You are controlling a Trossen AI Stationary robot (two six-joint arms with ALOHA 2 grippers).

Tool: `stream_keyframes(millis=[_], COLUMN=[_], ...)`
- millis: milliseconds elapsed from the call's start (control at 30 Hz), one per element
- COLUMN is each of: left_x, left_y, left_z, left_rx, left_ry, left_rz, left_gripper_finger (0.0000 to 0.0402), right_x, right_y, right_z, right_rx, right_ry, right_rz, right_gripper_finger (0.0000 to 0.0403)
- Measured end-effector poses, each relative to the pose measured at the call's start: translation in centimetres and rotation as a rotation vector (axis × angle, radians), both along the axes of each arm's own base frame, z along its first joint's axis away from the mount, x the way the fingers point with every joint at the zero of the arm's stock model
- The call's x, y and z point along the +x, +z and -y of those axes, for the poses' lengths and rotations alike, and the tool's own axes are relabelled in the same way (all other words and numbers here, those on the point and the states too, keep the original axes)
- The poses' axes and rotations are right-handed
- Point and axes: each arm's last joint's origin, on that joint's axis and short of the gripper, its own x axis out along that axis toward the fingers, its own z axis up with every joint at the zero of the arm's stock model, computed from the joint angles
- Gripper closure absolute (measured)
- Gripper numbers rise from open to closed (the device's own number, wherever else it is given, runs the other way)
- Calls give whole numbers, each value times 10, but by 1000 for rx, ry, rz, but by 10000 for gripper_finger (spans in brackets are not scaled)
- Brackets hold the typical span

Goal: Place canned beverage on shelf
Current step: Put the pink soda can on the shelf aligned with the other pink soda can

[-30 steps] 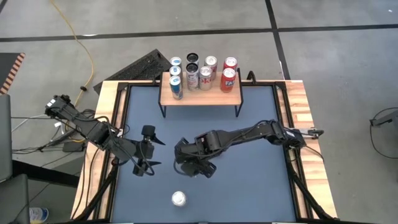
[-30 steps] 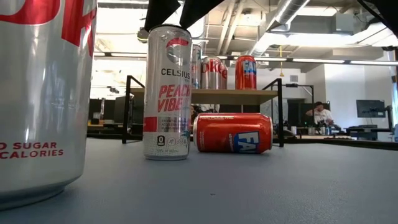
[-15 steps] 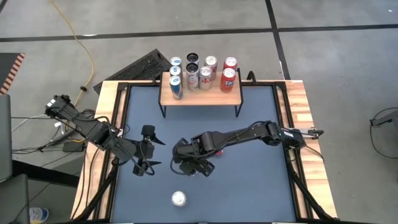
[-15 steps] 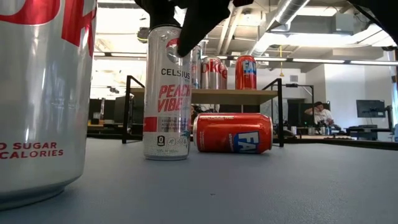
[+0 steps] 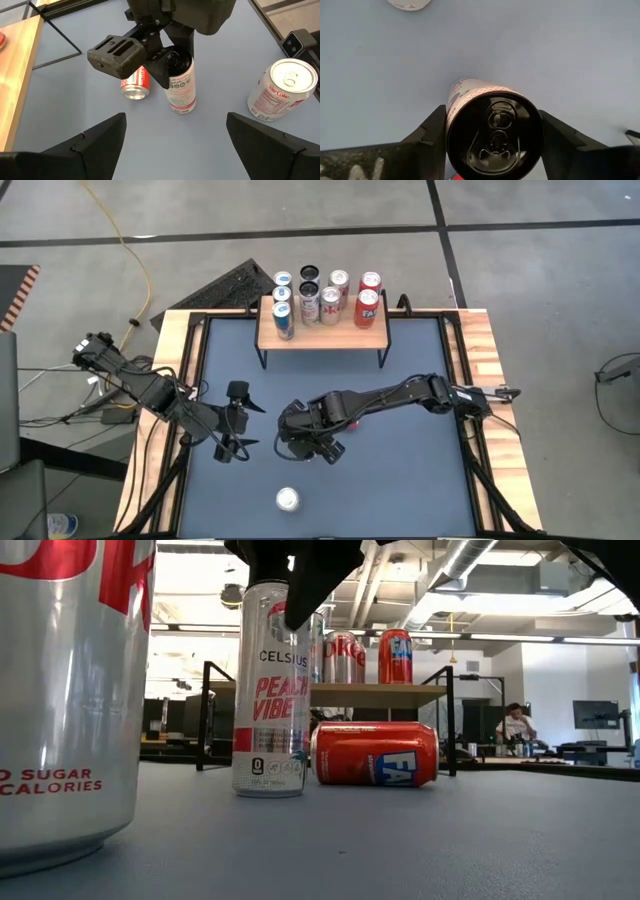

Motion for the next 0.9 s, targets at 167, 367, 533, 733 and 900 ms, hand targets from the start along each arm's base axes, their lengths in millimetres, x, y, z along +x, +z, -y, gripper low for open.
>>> stream_keyframes(millis=[167, 367, 533, 733, 900], left_x=[0, 0, 0, -2, -7], left_y=[0, 1, 1, 1, 1], left_z=[0, -1, -1, 2, 10], left_rx=[4, -21, -49, -86, -90], left_ry=[13, 42, 61, 72, 55], left_rz=[5, 9, 9, 10, 19], left_gripper_finger=[67, 67, 67, 67, 67], right_x=[0, -4, -16, -36, -47], right_y=[1, 12, 40, 68, 86], right_z=[1, 18, 44, 71, 88], right_rx=[-7, 17, 45, 39, -31], right_ry=[-63, -175, -291, -427, -501], right_rz=[5, 10, 33, 50, 105], right_gripper_finger=[190, 194, 194, 194, 193])
